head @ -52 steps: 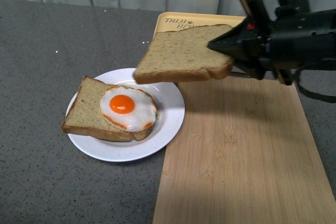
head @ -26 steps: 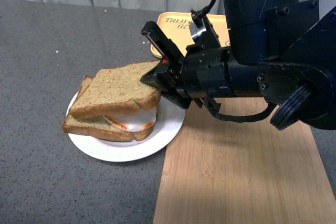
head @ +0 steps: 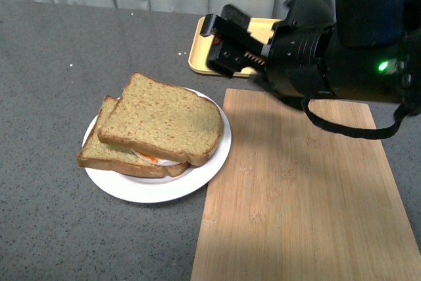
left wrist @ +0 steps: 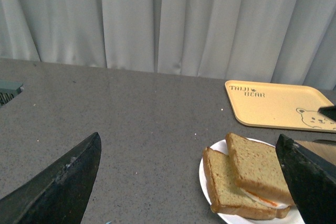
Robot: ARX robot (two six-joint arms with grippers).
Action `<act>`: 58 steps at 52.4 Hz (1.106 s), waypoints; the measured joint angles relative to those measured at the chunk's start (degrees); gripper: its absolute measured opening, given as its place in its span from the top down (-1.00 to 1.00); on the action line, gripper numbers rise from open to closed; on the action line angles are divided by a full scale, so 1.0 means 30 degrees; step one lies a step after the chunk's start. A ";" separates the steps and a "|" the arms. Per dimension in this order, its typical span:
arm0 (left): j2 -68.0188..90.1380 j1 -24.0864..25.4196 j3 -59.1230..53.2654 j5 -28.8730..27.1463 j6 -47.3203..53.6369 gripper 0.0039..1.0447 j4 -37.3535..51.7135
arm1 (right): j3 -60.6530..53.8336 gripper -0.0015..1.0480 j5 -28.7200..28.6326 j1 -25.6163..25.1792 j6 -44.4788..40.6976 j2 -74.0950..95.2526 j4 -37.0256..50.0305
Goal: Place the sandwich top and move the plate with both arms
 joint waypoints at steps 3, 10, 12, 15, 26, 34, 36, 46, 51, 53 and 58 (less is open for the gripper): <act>0.0000 0.0000 -0.0007 0.0022 0.0007 -0.88 0.0000 | -0.2572 0.02 0.5202 -0.0168 -0.3985 0.0168 0.6215; -0.0022 0.0000 0.0000 -0.0058 0.0000 -0.88 0.0000 | -0.6703 0.50 0.7162 -0.1785 -0.8357 -0.2361 1.1897; -0.0022 0.0000 -0.0007 -0.0051 0.0000 -0.88 0.0000 | -0.7504 0.63 0.6798 -0.2193 -0.8794 -0.3424 1.2072; -0.0022 0.0000 -0.0007 0.0000 0.0000 -0.88 0.0000 | -0.8466 0.80 0.6331 -0.2674 -0.9202 -0.4459 1.2072; -0.0022 0.0000 -0.0007 0.0007 0.0000 -0.88 0.0000 | -1.1409 0.98 0.4707 -0.4248 -0.9799 -0.7745 1.1132; -0.0022 0.0000 -0.0007 -0.0007 0.0000 -0.88 0.0000 | -1.2866 0.98 0.3636 -0.5202 -0.9857 -1.0557 0.9836; -0.0022 0.0000 0.0000 0.0000 0.0000 -0.88 0.0000 | -1.3121 0.98 0.3490 -0.5406 -0.9857 -1.1111 0.9500; -0.0022 0.0000 0.0000 0.0000 0.0000 -0.88 0.0000 | -1.4156 0.98 0.2637 -0.6346 -0.9857 -1.4549 0.7074; -0.0022 0.0000 0.0000 -0.0007 0.0000 -0.88 0.0000 | -1.4251 0.98 0.2237 -0.6696 -0.9857 -1.7143 0.4393; -0.0022 0.0000 0.0000 -0.0007 0.0000 -0.88 0.0000 | -1.4331 0.98 0.2098 -0.6812 -0.9857 -1.7879 0.3891; -0.0022 0.0000 0.0000 -0.0007 0.0000 -0.88 0.0000 | -1.4593 0.98 0.1872 -0.7089 -0.9857 -1.9394 0.2892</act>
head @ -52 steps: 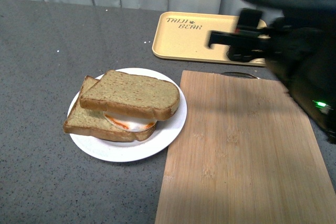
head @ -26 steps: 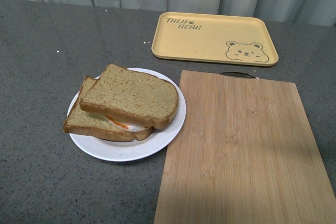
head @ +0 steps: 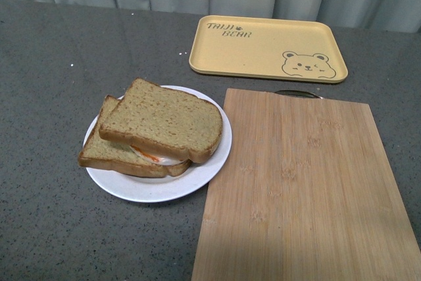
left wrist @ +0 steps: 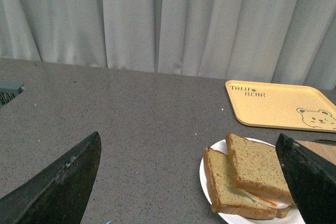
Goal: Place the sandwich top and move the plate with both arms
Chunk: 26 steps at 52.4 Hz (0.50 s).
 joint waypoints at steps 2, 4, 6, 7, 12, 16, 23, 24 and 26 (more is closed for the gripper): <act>0.0000 0.0000 -0.0007 0.0007 0.0000 -0.88 0.0000 | -0.0131 0.98 -0.0102 -0.0146 0.0007 -0.0619 -0.0481; 0.0000 0.0000 -0.0007 0.0007 0.0000 -0.88 0.0000 | -0.0233 0.98 -0.0393 -0.0357 0.0000 -0.1056 -0.0874; 0.0000 0.0000 0.0000 0.0015 0.0000 -0.88 0.0000 | -0.0335 0.98 -0.1209 -0.0831 0.0000 -0.1523 -0.1304; 0.0000 0.0000 0.0000 0.0007 0.0000 -0.88 0.0000 | -0.0401 0.98 -0.1537 -0.1144 -0.0007 -0.1836 -0.1574; -0.0007 0.0000 0.0000 0.0007 0.0000 -0.88 0.0000 | -0.0619 0.98 -0.1712 -0.1763 0.0000 -0.3096 -0.2601; 0.0000 0.0000 0.0000 0.0000 0.0000 -0.88 0.0000 | -0.0729 0.98 -0.1785 -0.1865 0.0000 -0.4320 -0.3599; 0.0000 0.0000 -0.0007 0.0007 0.0000 -0.88 0.0000 | -0.0867 0.98 -0.1829 -0.1880 0.0000 -0.6382 -0.5472; 0.0000 0.0000 0.0000 0.0007 0.0000 -0.88 0.0000 | -0.0867 0.98 -0.1829 -0.1880 0.0000 -0.6652 -0.5705; 0.0000 0.0000 0.0000 0.0007 0.0000 -0.88 0.0000 | -0.0867 0.98 -0.1829 -0.1880 0.0000 -0.7038 -0.6047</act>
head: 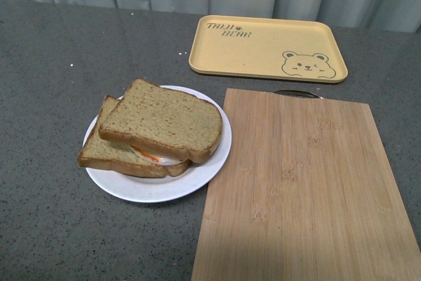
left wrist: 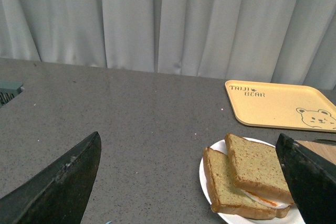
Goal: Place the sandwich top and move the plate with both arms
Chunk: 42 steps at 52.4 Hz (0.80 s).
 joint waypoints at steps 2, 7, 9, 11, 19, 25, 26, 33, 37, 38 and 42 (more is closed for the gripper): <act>0.0000 0.0000 0.0000 -0.0007 0.0000 -0.88 0.0000 | 0.0000 0.98 0.0000 -0.0007 0.0000 -0.0495 -0.0459; 0.0000 0.0000 0.0000 -0.0007 0.0000 -0.88 0.0000 | 0.0000 0.98 -0.0007 -0.0007 0.0000 -0.1545 -0.1443; 0.0000 0.0000 -0.0007 0.0000 0.0000 -0.88 0.0000 | 0.0000 0.98 -0.0007 -0.0007 0.0000 -0.1880 -0.1756; 0.0000 0.0000 -0.0007 0.0000 0.0007 -0.88 0.0000 | -0.0007 0.98 -0.0015 -0.0007 0.0000 -0.2324 -0.2164; 0.0000 0.0000 -0.0007 0.0000 0.0000 -0.88 0.0000 | -0.0007 0.98 -0.0007 -0.0007 0.0000 -0.3956 -0.3716; 0.0000 0.0000 -0.0007 0.0000 0.0000 -0.88 0.0000 | -0.0007 0.98 -0.0015 -0.0007 0.0000 -0.4779 -0.4517; 0.0000 0.0000 -0.0007 0.0000 0.0000 -0.88 0.0000 | -0.0007 0.98 -0.0015 -0.0007 0.0000 -0.4925 -0.4656; 0.0000 0.0000 -0.0007 0.0000 0.0000 -0.88 0.0000 | -0.0007 0.98 -0.0015 -0.0007 0.0000 -0.5792 -0.5515; 0.0000 0.0000 0.0000 0.0000 0.0000 -0.88 0.0000 | -0.0007 0.98 -0.0015 -0.0007 0.0000 -0.6237 -0.5952; 0.0000 0.0000 0.0000 0.0000 0.0000 -0.88 0.0000 | -0.0007 0.98 -0.0015 -0.0007 0.0000 -0.6302 -0.6011; 0.0000 0.0000 0.0000 0.0000 0.0000 -0.88 0.0000 | -0.0007 0.98 -0.0015 -0.0007 0.0000 -0.6710 -0.6426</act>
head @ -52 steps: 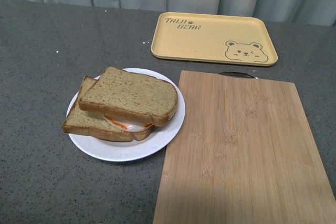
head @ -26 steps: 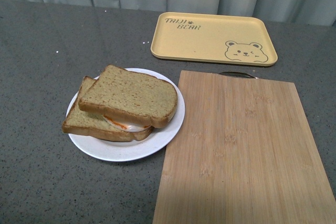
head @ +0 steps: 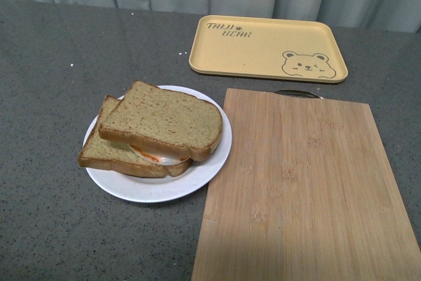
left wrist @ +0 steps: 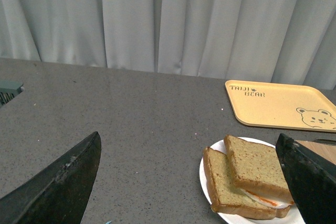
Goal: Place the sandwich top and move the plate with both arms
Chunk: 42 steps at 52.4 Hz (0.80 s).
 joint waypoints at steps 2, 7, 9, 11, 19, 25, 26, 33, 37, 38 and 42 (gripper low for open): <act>0.0000 0.0000 -0.0007 0.0000 0.0000 -0.88 0.0000 | 0.0000 0.98 0.0000 0.0000 0.0000 -0.0160 -0.0160; 0.0000 0.0000 0.0000 0.0000 0.0000 -0.88 0.0000 | 0.0000 0.98 0.0000 0.0000 0.0000 -0.0619 -0.0619; 0.0000 0.0000 -0.0007 0.0000 0.0000 -0.88 0.0000 | 0.0000 0.98 0.0000 0.0000 0.0000 -0.0750 -0.0743; 0.0000 0.0000 -0.0007 0.0000 0.0000 -0.88 0.0000 | 0.0000 0.98 0.0000 0.0000 0.0000 -0.0976 -0.0962; 0.0000 0.0000 0.0000 -0.0015 0.0000 -0.88 0.0000 | 0.0007 0.98 -0.0044 0.0000 -0.0007 -0.3832 -0.4393; -0.0007 0.0000 0.0000 0.0000 0.0007 -0.88 0.0000 | 0.0015 0.98 -0.0036 0.0000 -0.0007 -0.4408 -0.4503; -0.0007 0.0000 -0.0007 0.0000 0.0000 -0.88 0.0000 | 0.0015 0.98 -0.0036 0.0000 -0.0007 -0.4408 -0.4517; -0.0007 0.0000 -0.0007 0.0000 0.0000 -0.88 0.0000 | 0.0015 0.92 -0.0044 0.0000 -0.0029 -0.4408 -0.4539; -0.0007 0.0000 0.0000 0.0000 0.0000 -0.88 0.0000 | 0.0015 0.69 -0.0044 0.0000 -0.0029 -0.4422 -0.4539; -0.0007 0.0000 -0.0007 0.0000 0.0000 -0.88 0.0000 | 0.0015 0.63 -0.0044 0.0000 -0.0029 -0.4422 -0.4539; -0.0007 0.0000 0.0000 0.0000 0.0000 -0.88 0.0000 | 0.0015 0.36 -0.0044 0.0000 -0.0029 -0.4422 -0.4539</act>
